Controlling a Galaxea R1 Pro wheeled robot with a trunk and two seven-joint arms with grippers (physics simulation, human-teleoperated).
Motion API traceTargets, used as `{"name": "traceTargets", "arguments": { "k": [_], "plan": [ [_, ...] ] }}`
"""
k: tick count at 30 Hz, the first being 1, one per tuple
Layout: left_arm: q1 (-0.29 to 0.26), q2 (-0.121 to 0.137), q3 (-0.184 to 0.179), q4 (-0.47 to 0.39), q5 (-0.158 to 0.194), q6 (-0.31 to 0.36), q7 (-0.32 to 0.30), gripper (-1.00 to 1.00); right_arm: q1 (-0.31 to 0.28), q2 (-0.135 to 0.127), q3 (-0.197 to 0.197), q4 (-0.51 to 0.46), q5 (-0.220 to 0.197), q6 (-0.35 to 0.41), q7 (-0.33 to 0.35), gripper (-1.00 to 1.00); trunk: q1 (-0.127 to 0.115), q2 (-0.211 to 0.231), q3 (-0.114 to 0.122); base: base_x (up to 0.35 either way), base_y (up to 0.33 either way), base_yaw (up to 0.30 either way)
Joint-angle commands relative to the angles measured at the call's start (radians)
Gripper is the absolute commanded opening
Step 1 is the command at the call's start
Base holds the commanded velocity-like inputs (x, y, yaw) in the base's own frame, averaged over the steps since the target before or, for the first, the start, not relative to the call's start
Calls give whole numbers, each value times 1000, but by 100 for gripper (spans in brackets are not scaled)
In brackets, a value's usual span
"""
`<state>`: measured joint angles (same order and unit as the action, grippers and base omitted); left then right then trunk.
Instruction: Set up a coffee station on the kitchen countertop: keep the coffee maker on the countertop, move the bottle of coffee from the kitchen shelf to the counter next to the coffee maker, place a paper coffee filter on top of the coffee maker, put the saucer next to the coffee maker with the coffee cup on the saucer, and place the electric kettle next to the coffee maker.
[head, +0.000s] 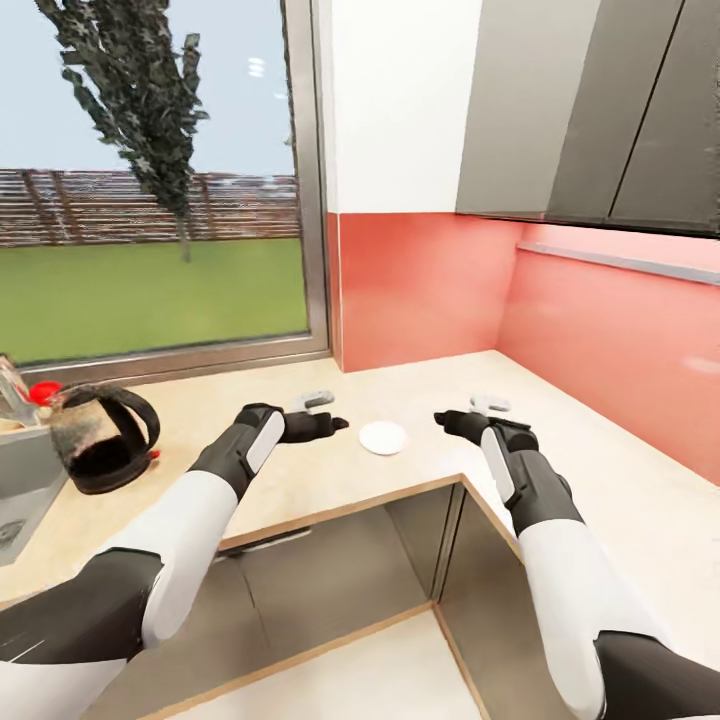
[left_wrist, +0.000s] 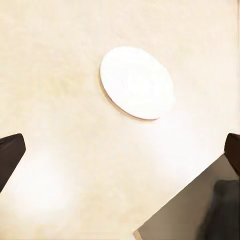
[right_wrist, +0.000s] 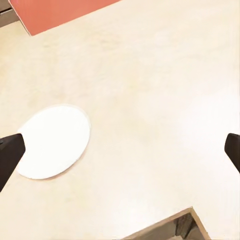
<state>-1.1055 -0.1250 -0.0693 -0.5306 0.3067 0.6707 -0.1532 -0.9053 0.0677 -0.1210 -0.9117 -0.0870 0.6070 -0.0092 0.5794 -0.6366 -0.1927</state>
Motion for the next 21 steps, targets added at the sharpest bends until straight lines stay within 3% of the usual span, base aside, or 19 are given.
{"name": "traceTargets", "arguments": {
  "k": [1, 5, 10, 13, 18, 19, 21],
  "plan": [
    [0, 1, -1, 0, -2, 4, -3, 100, 1, 1, -3, -1, -8, 18, 35, 100, 1, -1, -2, 339, 0, -216],
    [1, 5, -1, 3, -3, 5, -4, 100, 9, -1, -3, -1, -2, 56, 177, 100, 1, -1, -2, 339, 0, -91],
    [1, 15, -1, 4, -3, 6, -4, 100, 27, 0, 7, -1, 2, 65, 219, 100, 1, -1, -2, 339, 0, -20],
    [1, 33, 0, 1, -2, 12, -2, 100, 64, 0, 67, -1, 2, 68, 231, 100, 1, -1, -2, 294, 0, -3],
    [1, 42, 0, 2, -2, 13, -2, 100, 105, 0, 132, -1, -1, 67, 233, 100, 1, -1, -2, 66, 0, 0],
    [1, 49, 0, 4, 1, 13, -2, 100, 119, 0, 164, -1, -2, 68, 233, 100, 1, -1, -2, 169, 0, 0],
    [1, 50, 0, 4, 1, 13, -2, 100, 123, 0, 168, 0, -2, 68, 233, 100, 1, -1, -2, 223, 0, 0]
  ]
}}
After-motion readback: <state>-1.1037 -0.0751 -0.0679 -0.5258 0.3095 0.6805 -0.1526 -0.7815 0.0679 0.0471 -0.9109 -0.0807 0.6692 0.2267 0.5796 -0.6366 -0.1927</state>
